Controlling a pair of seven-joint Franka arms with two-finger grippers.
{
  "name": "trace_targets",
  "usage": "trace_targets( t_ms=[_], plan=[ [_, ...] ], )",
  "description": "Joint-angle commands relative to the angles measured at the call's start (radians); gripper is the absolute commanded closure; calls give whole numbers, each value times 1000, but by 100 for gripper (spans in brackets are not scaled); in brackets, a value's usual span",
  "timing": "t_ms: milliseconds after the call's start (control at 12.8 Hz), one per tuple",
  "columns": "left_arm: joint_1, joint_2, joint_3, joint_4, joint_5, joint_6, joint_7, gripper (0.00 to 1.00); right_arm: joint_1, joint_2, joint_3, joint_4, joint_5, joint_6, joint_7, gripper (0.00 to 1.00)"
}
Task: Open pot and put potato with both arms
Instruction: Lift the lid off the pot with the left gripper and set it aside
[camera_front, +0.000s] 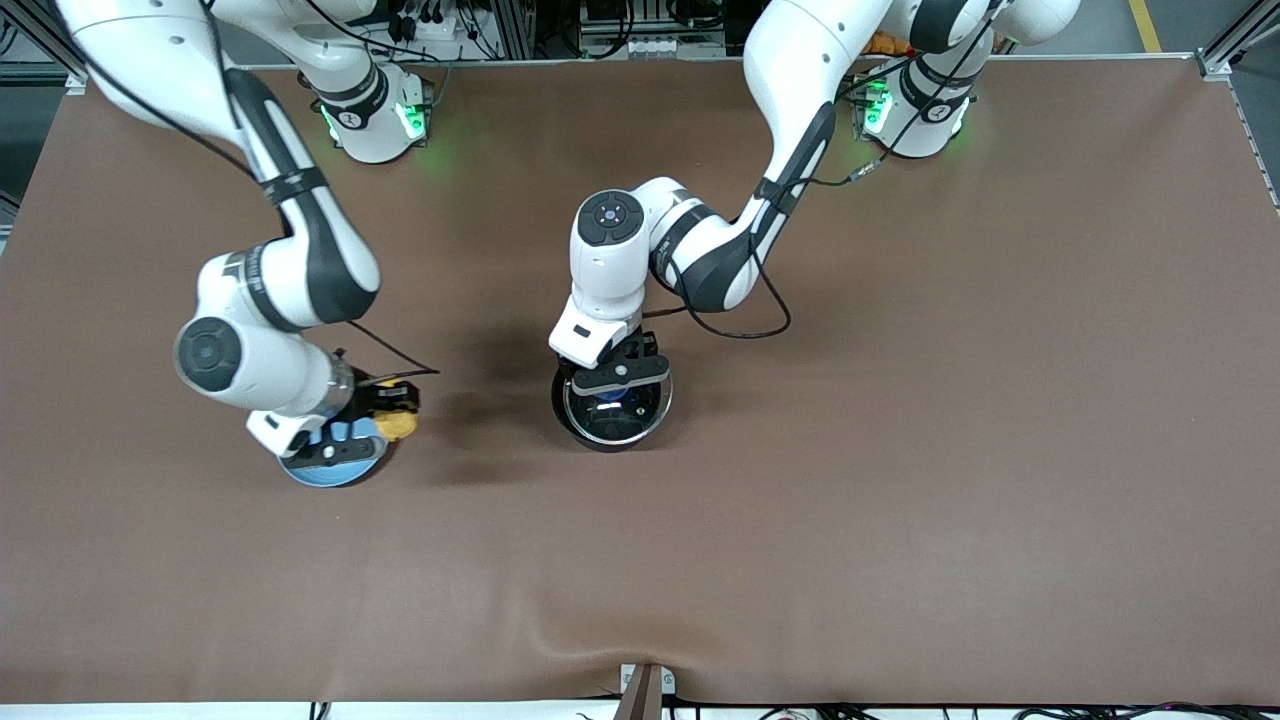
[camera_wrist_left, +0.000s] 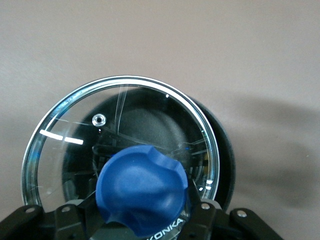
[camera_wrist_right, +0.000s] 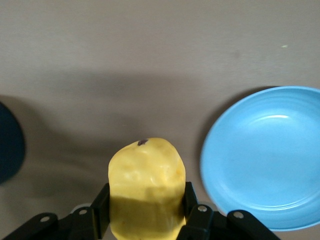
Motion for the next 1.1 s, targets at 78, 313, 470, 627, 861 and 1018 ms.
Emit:
trace_targets(
  t_ms=[78,313,470,627,861,1018],
  plan=[
    [32,-166,22,-13,13,-90,-19,98,81,-26,-6,11,22,-6,124,87],
    [116,-298,12,-135,11,-117,3,98,175,-21,-9,32,20,11,256,87],
    [159,-389,11,-257,8,-111,53,98,249,-18,-9,51,19,28,353,89],
    [197,-499,9,-399,-44,-107,166,98,321,-10,-11,52,8,101,449,89],
    [280,-679,9,-650,-56,-72,330,98,408,58,-15,57,0,250,526,91],
    [355,-772,9,-811,-58,-24,467,98,459,132,-21,110,-21,288,580,91]
  ],
)
